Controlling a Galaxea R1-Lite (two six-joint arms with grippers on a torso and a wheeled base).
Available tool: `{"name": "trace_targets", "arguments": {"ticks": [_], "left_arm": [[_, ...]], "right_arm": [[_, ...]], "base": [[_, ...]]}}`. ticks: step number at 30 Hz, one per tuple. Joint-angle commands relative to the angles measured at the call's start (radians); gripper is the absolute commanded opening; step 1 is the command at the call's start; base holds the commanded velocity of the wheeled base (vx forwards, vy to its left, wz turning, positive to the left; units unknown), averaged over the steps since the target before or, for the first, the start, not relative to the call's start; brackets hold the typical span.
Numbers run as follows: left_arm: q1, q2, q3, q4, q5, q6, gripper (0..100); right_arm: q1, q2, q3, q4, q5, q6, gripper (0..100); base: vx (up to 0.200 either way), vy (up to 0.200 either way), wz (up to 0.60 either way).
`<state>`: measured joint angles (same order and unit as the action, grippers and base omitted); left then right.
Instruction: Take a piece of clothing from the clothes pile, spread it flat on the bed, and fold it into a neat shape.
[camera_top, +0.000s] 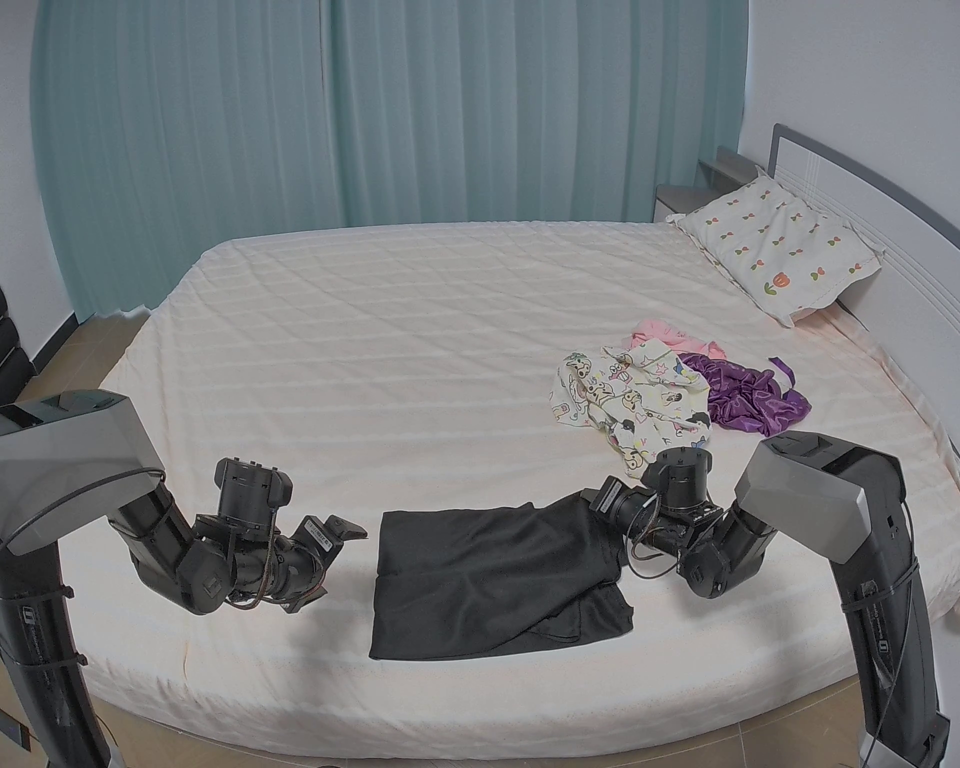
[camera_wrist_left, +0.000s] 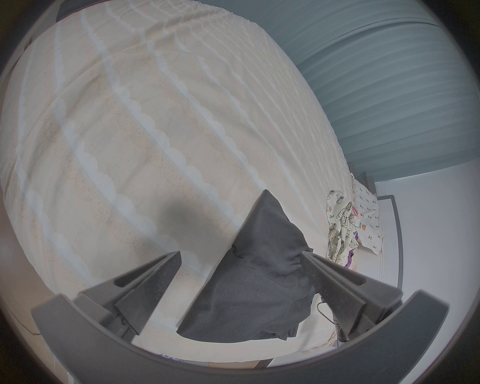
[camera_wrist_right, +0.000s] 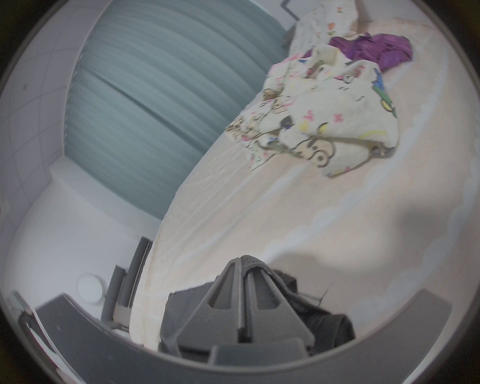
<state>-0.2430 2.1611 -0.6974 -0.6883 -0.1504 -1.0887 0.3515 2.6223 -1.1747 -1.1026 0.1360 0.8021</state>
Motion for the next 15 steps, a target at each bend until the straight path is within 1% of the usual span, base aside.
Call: {"name": "trace_targets", "arguments": {"ticks": [1, 7, 11, 12, 15], "left_arm": [[-0.001, 0.002, -0.001, 0.001, 0.000, 0.000, 100], [-0.001, 0.002, -0.001, 0.001, 0.000, 0.000, 100], [-0.001, 0.002, -0.002, 0.001, 0.000, 0.001, 100], [-0.001, 0.002, -0.002, 0.001, 0.000, 0.001, 100], [-0.001, 0.002, -0.004, 0.001, 0.000, 0.000, 100]], "right_arm": [[-0.031, 0.015, -0.056, 0.041, -0.006, 0.065, 0], [-0.043, 0.035, -0.114, 0.098, -0.007, 0.071, 0], [-0.045, 0.033, -0.120, 0.112, -0.006, 0.072, 0], [-0.045, 0.033, -0.120, 0.115, -0.006, 0.072, 100], [-0.046, 0.033, -0.122, 0.118, -0.007, 0.080, 100]], "base": [[0.000, 0.000, 0.00], [0.000, 0.000, 0.00], [0.000, 0.000, 0.00], [0.000, 0.000, 0.00], [0.000, 0.000, 0.00]]}}
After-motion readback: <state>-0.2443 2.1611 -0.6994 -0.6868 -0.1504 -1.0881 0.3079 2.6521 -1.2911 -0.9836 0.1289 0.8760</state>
